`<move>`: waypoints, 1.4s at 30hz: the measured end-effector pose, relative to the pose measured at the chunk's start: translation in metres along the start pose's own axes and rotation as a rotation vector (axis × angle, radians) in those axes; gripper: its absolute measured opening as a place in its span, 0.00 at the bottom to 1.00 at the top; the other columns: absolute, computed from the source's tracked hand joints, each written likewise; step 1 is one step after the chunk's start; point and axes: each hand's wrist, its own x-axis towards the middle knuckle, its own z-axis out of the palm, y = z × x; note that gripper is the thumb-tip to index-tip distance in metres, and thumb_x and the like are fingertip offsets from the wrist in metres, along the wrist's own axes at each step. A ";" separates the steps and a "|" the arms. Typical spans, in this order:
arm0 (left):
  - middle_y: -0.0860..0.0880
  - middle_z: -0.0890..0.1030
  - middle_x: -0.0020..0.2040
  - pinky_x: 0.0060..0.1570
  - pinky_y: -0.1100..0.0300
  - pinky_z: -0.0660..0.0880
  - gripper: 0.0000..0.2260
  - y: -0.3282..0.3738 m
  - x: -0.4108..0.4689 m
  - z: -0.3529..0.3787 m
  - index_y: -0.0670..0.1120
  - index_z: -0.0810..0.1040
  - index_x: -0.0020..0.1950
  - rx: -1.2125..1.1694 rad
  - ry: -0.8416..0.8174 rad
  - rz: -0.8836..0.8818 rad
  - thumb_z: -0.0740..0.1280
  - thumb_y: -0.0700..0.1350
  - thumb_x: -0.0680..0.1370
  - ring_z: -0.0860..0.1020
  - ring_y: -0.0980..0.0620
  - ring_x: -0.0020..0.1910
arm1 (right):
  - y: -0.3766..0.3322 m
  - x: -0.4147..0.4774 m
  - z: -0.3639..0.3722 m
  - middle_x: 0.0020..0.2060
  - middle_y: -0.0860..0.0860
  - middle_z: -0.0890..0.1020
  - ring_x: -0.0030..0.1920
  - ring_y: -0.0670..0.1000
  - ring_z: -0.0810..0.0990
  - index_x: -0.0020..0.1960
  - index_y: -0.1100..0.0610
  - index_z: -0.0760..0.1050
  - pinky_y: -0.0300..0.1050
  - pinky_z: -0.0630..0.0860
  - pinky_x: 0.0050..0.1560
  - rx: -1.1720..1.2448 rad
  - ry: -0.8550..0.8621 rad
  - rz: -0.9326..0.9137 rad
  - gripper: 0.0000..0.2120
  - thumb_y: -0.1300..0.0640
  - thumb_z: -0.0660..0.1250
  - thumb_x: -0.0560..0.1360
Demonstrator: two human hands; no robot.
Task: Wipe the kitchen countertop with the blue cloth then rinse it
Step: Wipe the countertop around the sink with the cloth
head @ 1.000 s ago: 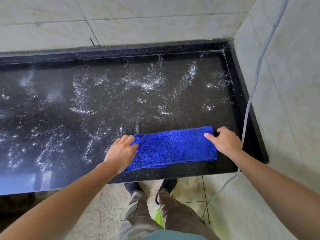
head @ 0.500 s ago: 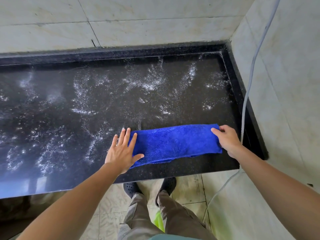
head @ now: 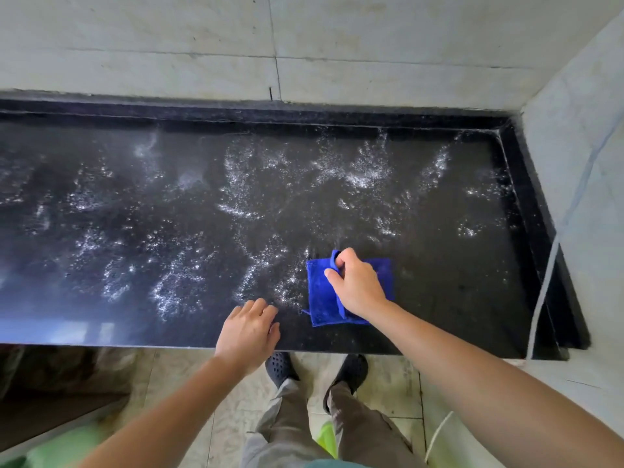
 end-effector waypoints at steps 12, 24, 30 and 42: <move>0.43 0.79 0.56 0.45 0.52 0.78 0.11 0.014 0.048 0.003 0.44 0.80 0.49 0.002 -0.020 0.242 0.73 0.42 0.69 0.78 0.42 0.54 | 0.057 0.001 -0.010 0.55 0.50 0.77 0.53 0.54 0.78 0.61 0.52 0.73 0.49 0.75 0.48 -0.058 0.450 0.302 0.15 0.48 0.65 0.76; 0.41 0.39 0.79 0.76 0.45 0.44 0.32 0.064 0.101 0.020 0.50 0.46 0.80 0.258 -0.376 0.360 0.53 0.62 0.81 0.38 0.41 0.78 | 0.100 -0.014 -0.038 0.38 0.47 0.75 0.40 0.50 0.75 0.47 0.58 0.72 0.39 0.69 0.38 0.270 0.352 0.395 0.09 0.54 0.69 0.74; 0.38 0.75 0.65 0.60 0.45 0.74 0.22 0.033 0.084 0.001 0.43 0.78 0.61 0.047 -0.143 0.293 0.73 0.53 0.72 0.74 0.37 0.65 | 0.031 -0.016 -0.019 0.36 0.47 0.77 0.38 0.51 0.77 0.48 0.53 0.69 0.45 0.73 0.41 0.077 0.289 0.101 0.12 0.53 0.71 0.72; 0.43 0.80 0.53 0.49 0.49 0.78 0.09 -0.029 0.042 -0.001 0.43 0.81 0.52 -0.017 0.063 0.197 0.70 0.45 0.74 0.80 0.41 0.50 | 0.021 -0.014 0.028 0.62 0.51 0.74 0.63 0.54 0.71 0.66 0.53 0.71 0.53 0.75 0.56 -0.213 0.372 0.066 0.18 0.51 0.63 0.78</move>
